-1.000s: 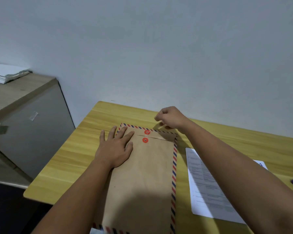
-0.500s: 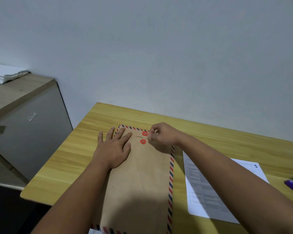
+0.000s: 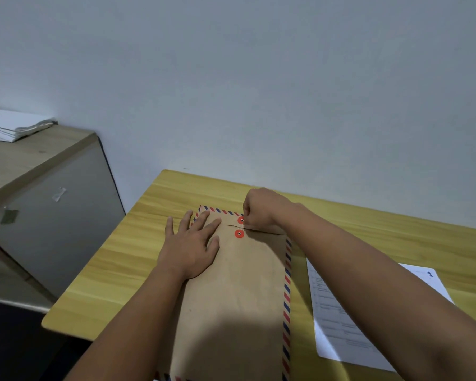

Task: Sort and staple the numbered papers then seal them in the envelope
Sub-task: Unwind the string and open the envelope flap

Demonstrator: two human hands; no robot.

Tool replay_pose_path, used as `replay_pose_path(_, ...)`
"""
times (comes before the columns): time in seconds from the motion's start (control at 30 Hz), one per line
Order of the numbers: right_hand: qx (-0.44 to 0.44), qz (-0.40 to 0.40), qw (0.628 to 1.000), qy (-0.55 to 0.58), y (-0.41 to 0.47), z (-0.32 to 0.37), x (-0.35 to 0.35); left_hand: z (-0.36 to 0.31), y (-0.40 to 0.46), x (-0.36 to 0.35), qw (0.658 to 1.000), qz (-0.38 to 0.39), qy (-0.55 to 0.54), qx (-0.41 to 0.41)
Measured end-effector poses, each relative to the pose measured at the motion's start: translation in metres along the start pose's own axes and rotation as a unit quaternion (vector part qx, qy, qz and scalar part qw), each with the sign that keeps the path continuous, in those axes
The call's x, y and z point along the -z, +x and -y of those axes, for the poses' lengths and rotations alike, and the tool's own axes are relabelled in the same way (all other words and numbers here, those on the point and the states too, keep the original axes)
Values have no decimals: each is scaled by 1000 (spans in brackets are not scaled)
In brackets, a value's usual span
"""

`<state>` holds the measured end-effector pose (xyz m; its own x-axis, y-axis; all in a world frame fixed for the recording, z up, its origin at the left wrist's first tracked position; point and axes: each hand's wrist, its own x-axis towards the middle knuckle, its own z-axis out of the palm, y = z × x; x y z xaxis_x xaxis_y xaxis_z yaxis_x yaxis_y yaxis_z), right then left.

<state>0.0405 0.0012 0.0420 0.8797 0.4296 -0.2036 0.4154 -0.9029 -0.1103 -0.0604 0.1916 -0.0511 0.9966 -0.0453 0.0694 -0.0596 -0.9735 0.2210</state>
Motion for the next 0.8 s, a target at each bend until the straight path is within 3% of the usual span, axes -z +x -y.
replay_pose_path(0.13,-53,-105,989,-93,8,12,7,0,1,0,1000,-3,-5,0)
replay_pose_path(0.23,-29,-133,991,-18,20,19,5,0,1,0,1000,0,0,0)
replay_pose_path(0.3,14,-82,990,118,22,24,5,0,1,0,1000,-3,-1,0)
replay_pose_path(0.4,46,58,943,324,11,32,5,1,1,-2,1000,-4,6,-6)
replay_pose_path(0.47,33,146,923,354,0,27,4,2,1,-3,1000,-6,8,-7)
replay_pose_path(0.57,-18,311,911,270,-14,9,7,1,1,-3,1000,-9,5,-3)
replay_pose_path(0.63,-64,376,911,157,-24,-4,13,1,1,-3,1000,-7,4,0)
replay_pose_path(0.7,-108,335,934,58,-31,-18,21,1,1,-3,1000,-5,3,0)
replay_pose_path(0.8,-167,187,968,14,-34,-36,33,1,1,-2,1000,-5,3,-2)
